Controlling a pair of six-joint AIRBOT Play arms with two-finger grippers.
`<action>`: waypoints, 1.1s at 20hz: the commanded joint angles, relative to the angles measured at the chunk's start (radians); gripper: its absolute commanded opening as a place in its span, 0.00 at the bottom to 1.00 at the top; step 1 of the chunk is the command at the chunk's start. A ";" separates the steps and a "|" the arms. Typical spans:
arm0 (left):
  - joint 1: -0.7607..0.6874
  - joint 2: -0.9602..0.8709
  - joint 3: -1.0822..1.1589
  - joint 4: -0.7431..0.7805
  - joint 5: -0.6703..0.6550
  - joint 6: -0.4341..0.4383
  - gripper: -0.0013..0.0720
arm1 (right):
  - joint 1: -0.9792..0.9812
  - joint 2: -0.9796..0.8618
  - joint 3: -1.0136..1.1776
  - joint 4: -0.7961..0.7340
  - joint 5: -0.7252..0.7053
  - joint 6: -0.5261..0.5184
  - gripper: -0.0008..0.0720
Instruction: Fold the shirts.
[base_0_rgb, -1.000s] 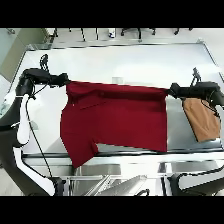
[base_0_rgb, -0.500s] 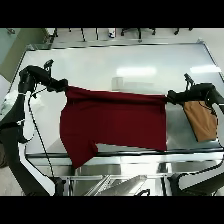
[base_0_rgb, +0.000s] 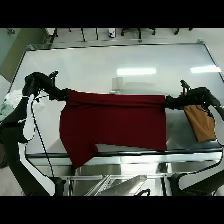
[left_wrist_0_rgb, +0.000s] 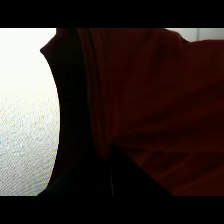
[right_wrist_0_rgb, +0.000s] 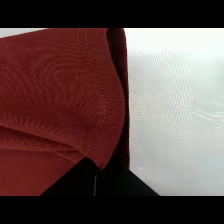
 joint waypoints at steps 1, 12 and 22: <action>-0.008 -0.001 -0.008 -0.005 -0.004 -0.001 0.04 | 0.009 -0.007 -0.002 0.004 -0.008 0.000 0.04; 0.022 0.020 0.174 -0.123 0.394 -0.143 0.82 | -0.074 0.140 0.020 0.032 -0.249 0.079 0.55; 0.046 0.830 -1.012 0.076 0.132 -0.159 0.82 | -0.398 0.536 -0.533 0.044 -0.256 0.043 0.55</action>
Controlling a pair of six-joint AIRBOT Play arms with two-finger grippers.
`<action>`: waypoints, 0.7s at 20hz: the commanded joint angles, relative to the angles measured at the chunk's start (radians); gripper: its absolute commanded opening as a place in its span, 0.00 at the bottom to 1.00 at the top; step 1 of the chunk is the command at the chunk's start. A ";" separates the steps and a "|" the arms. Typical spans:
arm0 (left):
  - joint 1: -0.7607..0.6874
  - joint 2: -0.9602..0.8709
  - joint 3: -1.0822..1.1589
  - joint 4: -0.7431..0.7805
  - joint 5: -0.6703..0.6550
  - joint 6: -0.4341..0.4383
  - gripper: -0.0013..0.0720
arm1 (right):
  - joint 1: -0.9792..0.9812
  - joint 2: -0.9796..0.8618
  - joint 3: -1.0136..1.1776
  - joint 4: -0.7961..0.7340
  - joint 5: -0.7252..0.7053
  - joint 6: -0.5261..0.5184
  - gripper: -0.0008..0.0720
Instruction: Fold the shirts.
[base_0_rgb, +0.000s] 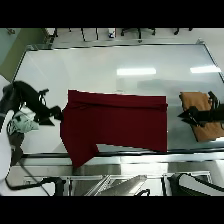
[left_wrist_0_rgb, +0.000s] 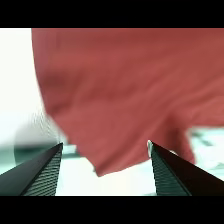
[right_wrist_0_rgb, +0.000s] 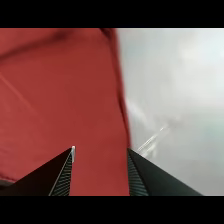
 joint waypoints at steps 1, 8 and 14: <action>0.012 0.327 -0.497 0.023 -0.201 -0.005 0.82 | -0.075 0.075 -0.222 0.065 0.057 -0.003 0.55; 0.196 0.481 -0.815 -0.243 -0.383 0.122 0.82 | -0.074 0.073 -0.317 0.102 0.114 -0.046 0.55; 0.137 0.253 -0.753 -0.359 -0.568 0.150 0.82 | -0.074 0.073 -0.317 0.108 0.126 -0.048 0.55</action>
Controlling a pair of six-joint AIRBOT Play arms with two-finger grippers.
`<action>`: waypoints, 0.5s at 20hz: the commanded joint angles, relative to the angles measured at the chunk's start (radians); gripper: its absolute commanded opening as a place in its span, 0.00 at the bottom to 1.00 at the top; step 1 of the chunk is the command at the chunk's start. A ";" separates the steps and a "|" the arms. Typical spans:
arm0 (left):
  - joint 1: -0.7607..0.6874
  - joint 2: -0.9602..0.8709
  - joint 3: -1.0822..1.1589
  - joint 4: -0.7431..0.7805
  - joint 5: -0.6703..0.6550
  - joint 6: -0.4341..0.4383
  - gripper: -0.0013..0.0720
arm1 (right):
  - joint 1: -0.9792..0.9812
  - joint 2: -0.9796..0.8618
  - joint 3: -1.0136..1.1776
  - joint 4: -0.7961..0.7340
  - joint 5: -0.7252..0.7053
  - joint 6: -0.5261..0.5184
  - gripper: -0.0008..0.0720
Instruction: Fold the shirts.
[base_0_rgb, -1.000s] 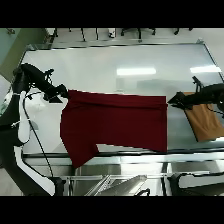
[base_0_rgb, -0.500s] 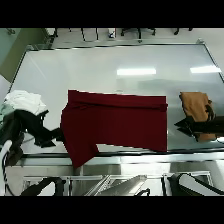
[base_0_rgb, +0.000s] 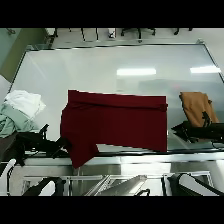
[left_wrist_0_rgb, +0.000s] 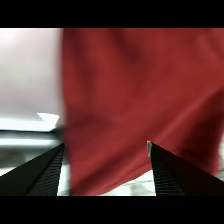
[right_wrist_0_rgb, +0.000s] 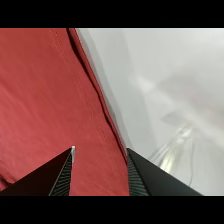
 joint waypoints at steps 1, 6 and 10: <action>-0.053 -0.129 0.045 -0.080 -0.144 0.026 0.82 | 0.000 0.001 -0.004 0.003 0.005 -0.002 0.55; -0.151 -0.243 0.193 -0.066 -0.034 0.061 0.04 | 0.000 0.001 -0.004 -0.026 -0.026 0.047 0.55; -0.152 -0.169 0.261 -0.042 0.091 0.066 0.04 | 0.000 0.001 -0.016 -0.151 -0.039 0.147 0.55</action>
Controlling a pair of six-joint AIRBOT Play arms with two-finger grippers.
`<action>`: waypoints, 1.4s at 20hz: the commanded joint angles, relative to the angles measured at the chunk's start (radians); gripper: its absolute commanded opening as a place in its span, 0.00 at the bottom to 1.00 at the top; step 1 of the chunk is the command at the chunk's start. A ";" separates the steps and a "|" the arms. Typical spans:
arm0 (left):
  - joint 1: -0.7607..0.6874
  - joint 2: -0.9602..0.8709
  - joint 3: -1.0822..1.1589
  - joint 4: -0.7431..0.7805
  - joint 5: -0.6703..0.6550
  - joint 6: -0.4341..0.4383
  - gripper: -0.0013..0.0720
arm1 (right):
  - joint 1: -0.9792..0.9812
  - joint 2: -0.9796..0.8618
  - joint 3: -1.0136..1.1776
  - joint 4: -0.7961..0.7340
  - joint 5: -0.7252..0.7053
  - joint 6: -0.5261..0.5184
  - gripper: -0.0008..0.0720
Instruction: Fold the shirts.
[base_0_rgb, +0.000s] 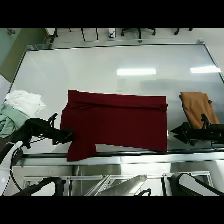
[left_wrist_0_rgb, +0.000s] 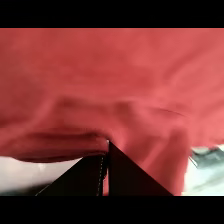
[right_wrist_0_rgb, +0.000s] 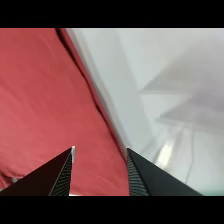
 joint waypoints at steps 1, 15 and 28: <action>-0.012 0.067 0.047 0.002 0.116 0.011 0.04 | 0.000 0.000 -0.021 -0.097 -0.012 0.072 0.55; -0.012 0.400 -0.020 0.003 0.277 -0.020 0.04 | 0.254 -0.010 -0.158 0.018 0.087 0.008 0.11; -0.012 0.338 0.047 0.226 0.211 -0.129 0.04 | 0.256 0.212 -0.016 -0.250 0.140 0.277 0.04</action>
